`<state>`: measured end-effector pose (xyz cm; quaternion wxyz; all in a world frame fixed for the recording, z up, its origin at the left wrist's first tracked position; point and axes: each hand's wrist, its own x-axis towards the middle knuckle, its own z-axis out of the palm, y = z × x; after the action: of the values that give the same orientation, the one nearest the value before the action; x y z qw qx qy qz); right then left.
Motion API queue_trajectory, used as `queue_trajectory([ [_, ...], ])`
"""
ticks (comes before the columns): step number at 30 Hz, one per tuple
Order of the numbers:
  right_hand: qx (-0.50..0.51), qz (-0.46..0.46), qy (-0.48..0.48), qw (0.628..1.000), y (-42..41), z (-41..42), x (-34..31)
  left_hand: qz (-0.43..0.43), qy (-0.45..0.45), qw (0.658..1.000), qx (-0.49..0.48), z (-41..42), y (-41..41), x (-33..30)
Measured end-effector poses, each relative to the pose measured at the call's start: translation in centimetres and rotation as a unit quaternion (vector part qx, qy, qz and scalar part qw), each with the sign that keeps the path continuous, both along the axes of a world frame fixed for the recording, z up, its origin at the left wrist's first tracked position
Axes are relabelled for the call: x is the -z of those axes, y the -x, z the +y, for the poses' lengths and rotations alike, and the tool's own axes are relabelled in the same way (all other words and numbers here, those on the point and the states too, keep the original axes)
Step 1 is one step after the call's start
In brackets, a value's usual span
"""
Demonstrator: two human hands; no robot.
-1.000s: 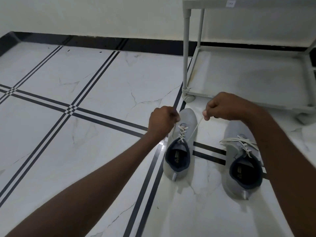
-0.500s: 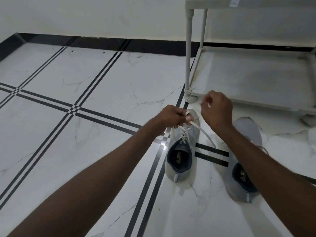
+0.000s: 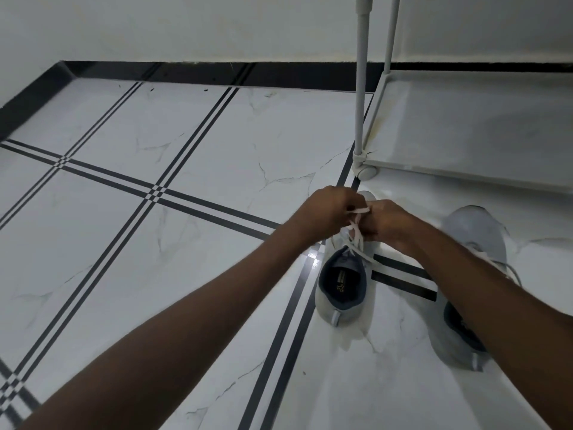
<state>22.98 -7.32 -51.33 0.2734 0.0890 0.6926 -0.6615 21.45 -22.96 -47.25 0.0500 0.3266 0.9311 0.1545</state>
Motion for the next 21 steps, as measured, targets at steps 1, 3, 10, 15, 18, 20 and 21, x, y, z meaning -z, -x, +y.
queue_trajectory([
  [1, -0.003, 0.001, -0.01, 1.0, 0.2, 0.0, 0.2, 0.041, 0.017, 0.999, 0.006, 0.1, -0.3, 0.8],
  [3, -0.032, -0.013, -0.006, 0.999, 0.4, 0.2, 0.4, 0.103, 0.035, 0.994, 0.014, 0.1, -0.7, 1.9],
  [10, -0.017, -0.001, -0.069, 0.997, 1.3, 1.3, 1.1, -0.071, -0.214, 0.955, -0.194, -0.6, -1.1, 2.5],
  [15, 0.06, -0.023, -0.042, 0.997, 1.6, 2.5, 0.6, -0.347, -0.393, 0.792, -0.313, -3.1, -0.5, 1.0],
  [18, 0.092, -0.037, 0.032, 0.995, 1.6, 2.9, 0.0, -0.447, -0.466, 0.665, -0.375, -4.8, 0.6, 0.2],
  [20, 0.127, -0.032, 0.058, 0.99, 1.5, 3.4, -0.2, -0.472, -0.491, 0.605, -0.412, -5.9, 1.0, 0.1],
  [21, 0.146, -0.034, 0.072, 0.986, 1.5, 3.7, -0.2, -0.468, -0.491, 0.589, -0.439, -6.4, 1.1, 0.2],
])
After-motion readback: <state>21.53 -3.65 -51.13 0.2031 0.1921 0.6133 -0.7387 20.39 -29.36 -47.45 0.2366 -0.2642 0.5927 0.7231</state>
